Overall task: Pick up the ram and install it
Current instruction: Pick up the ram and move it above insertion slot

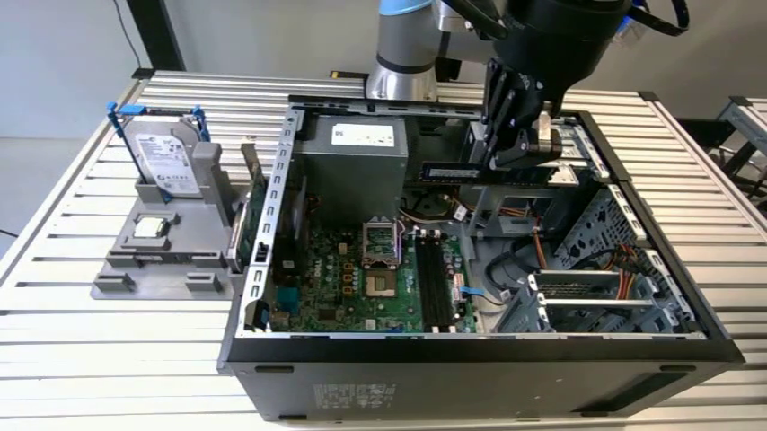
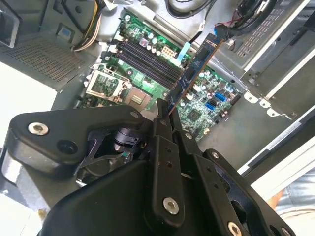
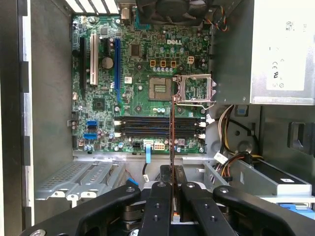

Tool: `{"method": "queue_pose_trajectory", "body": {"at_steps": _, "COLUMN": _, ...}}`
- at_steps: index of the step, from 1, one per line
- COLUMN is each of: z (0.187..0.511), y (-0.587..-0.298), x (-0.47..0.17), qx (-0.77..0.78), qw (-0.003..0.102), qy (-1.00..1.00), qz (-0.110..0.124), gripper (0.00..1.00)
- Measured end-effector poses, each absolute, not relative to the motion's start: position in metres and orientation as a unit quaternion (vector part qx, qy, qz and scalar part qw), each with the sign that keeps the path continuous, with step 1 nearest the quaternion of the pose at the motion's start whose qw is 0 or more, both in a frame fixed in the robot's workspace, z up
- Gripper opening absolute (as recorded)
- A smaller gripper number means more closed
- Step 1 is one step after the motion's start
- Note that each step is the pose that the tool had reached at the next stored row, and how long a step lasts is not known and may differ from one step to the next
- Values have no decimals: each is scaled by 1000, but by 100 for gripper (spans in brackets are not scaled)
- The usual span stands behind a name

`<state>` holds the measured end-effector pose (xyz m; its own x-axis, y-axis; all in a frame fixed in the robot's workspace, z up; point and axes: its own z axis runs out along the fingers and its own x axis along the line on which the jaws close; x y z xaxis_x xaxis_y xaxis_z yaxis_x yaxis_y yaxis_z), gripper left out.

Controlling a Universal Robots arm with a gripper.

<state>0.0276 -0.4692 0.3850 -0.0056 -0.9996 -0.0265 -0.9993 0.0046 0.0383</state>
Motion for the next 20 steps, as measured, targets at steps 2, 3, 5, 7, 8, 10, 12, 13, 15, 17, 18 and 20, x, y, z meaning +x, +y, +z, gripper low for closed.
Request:
{"method": "queue_pose_trajectory", "body": {"at_steps": 2, "z": 385, "y": -469, "x": 28, "qx": 698, "qw": 4, "qy": -715, "qz": -23, "gripper": 0}}
{"method": "queue_pose_trajectory", "body": {"at_steps": 3, "z": 385, "y": -469, "x": 28, "qx": 693, "qw": 4, "qy": -720, "qz": -23, "gripper": 0}}
{"method": "queue_pose_trajectory", "body": {"at_steps": 5, "z": 385, "y": -469, "x": 28, "qx": 683, "qw": 3, "qy": -730, "qz": -23, "gripper": 0}}
{"method": "queue_pose_trajectory", "body": {"at_steps": 7, "z": 385, "y": -469, "x": 28, "qx": 673, "qw": 3, "qy": -739, "qz": -23, "gripper": 0}}
{"method": "queue_pose_trajectory", "body": {"at_steps": 8, "z": 385, "y": -469, "x": 28, "qx": 668, "qw": 3, "qy": -743, "qz": -23, "gripper": 0}}
{"method": "queue_pose_trajectory", "body": {"at_steps": 10, "z": 385, "y": -469, "x": 28, "qx": 661, "qw": 3, "qy": -750, "qz": -23, "gripper": 0}}
{"method": "queue_pose_trajectory", "body": {"at_steps": 12, "z": 385, "y": -469, "x": 28, "qx": 652, "qw": 3, "qy": -757, "qz": -23, "gripper": 0}}
{"method": "queue_pose_trajectory", "body": {"at_steps": 13, "z": 385, "y": -469, "x": 28, "qx": 648, "qw": 2, "qy": -762, "qz": -23, "gripper": 0}}
{"method": "queue_pose_trajectory", "body": {"at_steps": 15, "z": 385, "y": -469, "x": 28, "qx": 640, "qw": 2, "qy": -768, "qz": -23, "gripper": 0}}
{"method": "queue_pose_trajectory", "body": {"at_steps": 17, "z": 385, "y": -469, "x": 28, "qx": 634, "qw": 2, "qy": -773, "qz": -23, "gripper": 0}}
{"method": "queue_pose_trajectory", "body": {"at_steps": 18, "z": 385, "y": -469, "x": 28, "qx": 632, "qw": 2, "qy": -775, "qz": -23, "gripper": 0}}
{"method": "queue_pose_trajectory", "body": {"at_steps": 20, "z": 385, "y": -469, "x": 28, "qx": 627, "qw": 2, "qy": -779, "qz": -24, "gripper": 0}}
